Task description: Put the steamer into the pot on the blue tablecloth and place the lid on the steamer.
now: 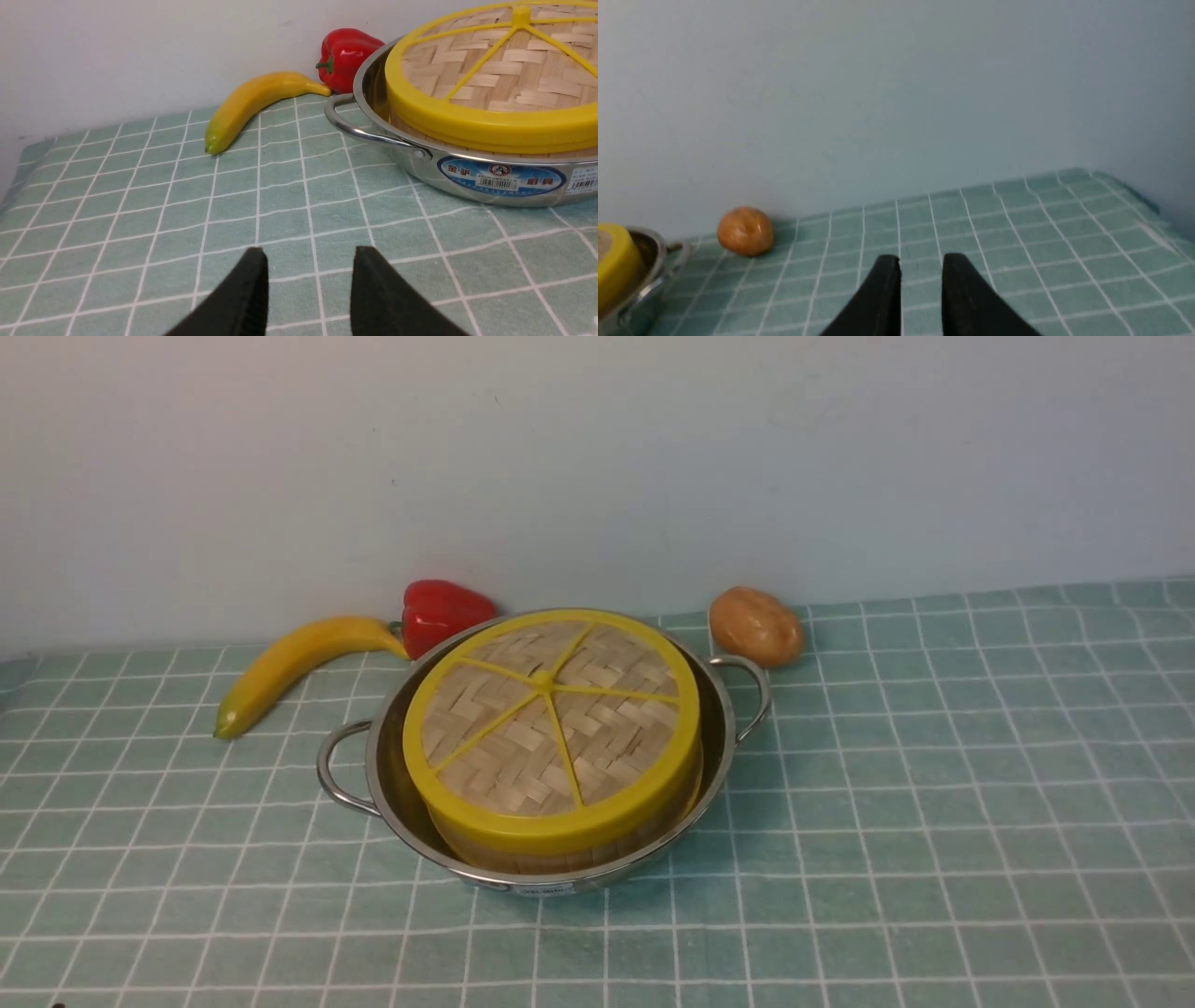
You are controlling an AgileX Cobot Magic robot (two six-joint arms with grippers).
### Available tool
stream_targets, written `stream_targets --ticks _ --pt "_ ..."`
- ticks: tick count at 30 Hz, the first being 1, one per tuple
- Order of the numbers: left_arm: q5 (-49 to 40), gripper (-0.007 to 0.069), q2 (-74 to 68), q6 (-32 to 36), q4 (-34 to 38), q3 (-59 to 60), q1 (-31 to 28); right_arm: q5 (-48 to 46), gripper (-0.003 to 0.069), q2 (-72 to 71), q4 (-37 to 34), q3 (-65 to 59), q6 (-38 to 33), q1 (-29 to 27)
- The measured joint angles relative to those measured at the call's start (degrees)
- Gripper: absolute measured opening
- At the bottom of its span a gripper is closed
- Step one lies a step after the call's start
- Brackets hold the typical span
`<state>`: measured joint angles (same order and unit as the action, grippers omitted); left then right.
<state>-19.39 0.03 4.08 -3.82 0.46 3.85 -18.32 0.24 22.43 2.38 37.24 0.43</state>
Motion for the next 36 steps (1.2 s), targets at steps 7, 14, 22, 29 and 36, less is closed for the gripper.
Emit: stream_targets --ticks 7,14,22,29,36 --pt "0.0 0.0243 0.0 0.0 0.0 0.0 0.0 -0.5 0.0178 0.0 0.2 -2.8 -2.8 0.0" --pt "0.0 0.0243 0.0 0.0 0.0 0.0 0.0 -0.8 0.0199 0.2 -0.5 -2.8 -8.9 0.1" --pt "0.0 0.0243 0.0 0.0 0.0 0.0 0.0 -0.4 0.0219 2.5 -6.0 -2.8 -12.5 0.1" --pt "0.0 0.0243 0.0 0.0 0.0 0.0 0.0 -0.3 0.0236 0.5 -27.1 -2.9 -41.6 0.1" --pt "0.0 0.0243 0.0 0.0 0.0 0.0 0.0 -0.7 0.0239 0.0 -30.0 -2.9 -46.5 0.1"
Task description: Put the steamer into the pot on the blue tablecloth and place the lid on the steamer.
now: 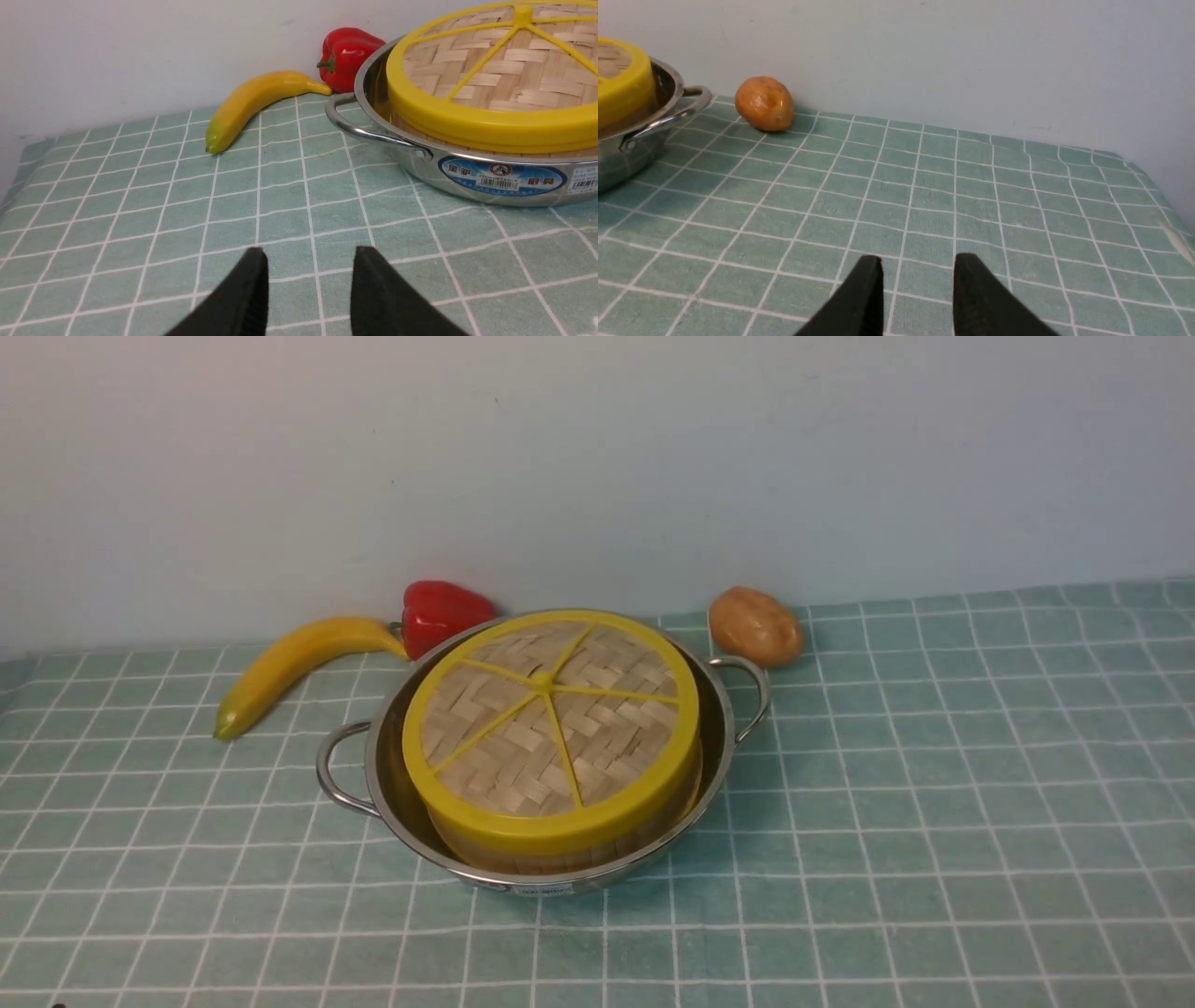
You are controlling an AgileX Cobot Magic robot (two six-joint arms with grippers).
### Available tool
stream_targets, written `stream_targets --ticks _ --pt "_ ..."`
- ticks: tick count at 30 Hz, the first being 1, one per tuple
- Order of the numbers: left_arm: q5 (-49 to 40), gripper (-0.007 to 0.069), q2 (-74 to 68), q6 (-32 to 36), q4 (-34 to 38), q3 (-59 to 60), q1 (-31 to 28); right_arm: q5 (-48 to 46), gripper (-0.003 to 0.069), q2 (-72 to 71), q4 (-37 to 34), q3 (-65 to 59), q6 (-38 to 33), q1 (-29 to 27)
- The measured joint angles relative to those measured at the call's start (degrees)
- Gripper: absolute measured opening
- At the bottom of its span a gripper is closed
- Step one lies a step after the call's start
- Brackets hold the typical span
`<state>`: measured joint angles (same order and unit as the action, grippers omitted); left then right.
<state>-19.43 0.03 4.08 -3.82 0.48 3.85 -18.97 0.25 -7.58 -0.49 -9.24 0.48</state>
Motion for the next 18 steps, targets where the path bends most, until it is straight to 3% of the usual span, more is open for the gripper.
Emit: stream_targets --ticks 18 --pt "0.0 0.0243 0.0 0.0 0.0 0.0 0.0 -1.9 0.024 0.0 0.4 0.0 2.2 0.0"
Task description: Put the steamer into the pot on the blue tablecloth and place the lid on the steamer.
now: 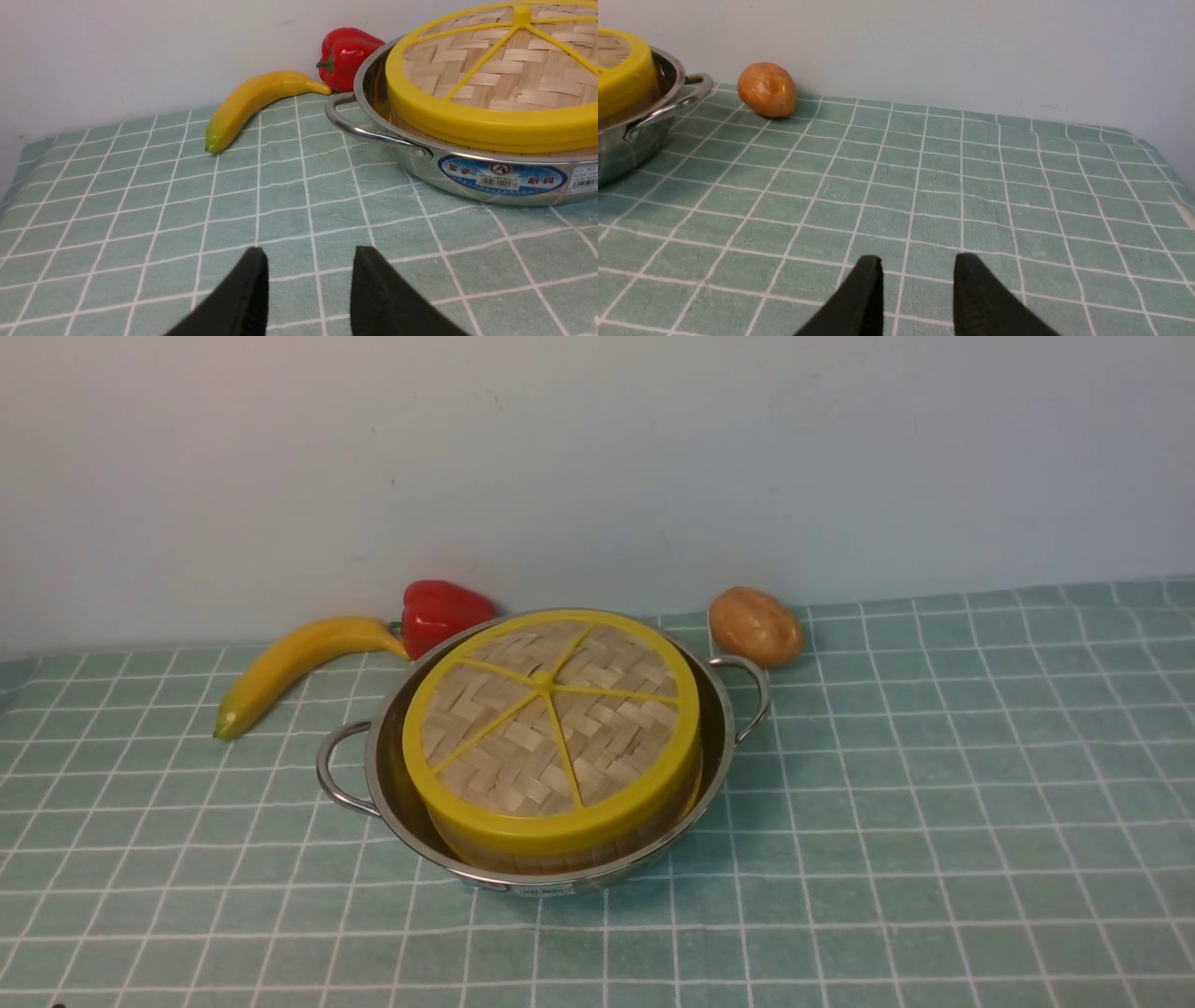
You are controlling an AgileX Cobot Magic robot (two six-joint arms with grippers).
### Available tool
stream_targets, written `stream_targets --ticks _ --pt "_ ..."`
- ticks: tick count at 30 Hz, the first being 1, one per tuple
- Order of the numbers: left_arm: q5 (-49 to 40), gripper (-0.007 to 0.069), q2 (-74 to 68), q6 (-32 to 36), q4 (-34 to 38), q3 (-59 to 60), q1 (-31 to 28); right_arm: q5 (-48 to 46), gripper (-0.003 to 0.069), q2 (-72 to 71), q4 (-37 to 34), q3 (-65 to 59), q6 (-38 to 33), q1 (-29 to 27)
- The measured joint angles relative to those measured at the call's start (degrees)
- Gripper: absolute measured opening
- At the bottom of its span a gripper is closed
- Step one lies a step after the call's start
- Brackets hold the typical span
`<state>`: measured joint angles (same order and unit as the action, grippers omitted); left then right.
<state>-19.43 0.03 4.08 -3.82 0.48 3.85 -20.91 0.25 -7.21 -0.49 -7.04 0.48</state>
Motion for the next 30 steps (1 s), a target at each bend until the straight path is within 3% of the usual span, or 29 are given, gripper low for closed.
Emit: stream_targets --ticks 30 --pt "0.0 0.0243 0.0 0.0 0.0 0.0 0.0 0.0 0.024 0.0 0.0 0.0 0.6 0.0"
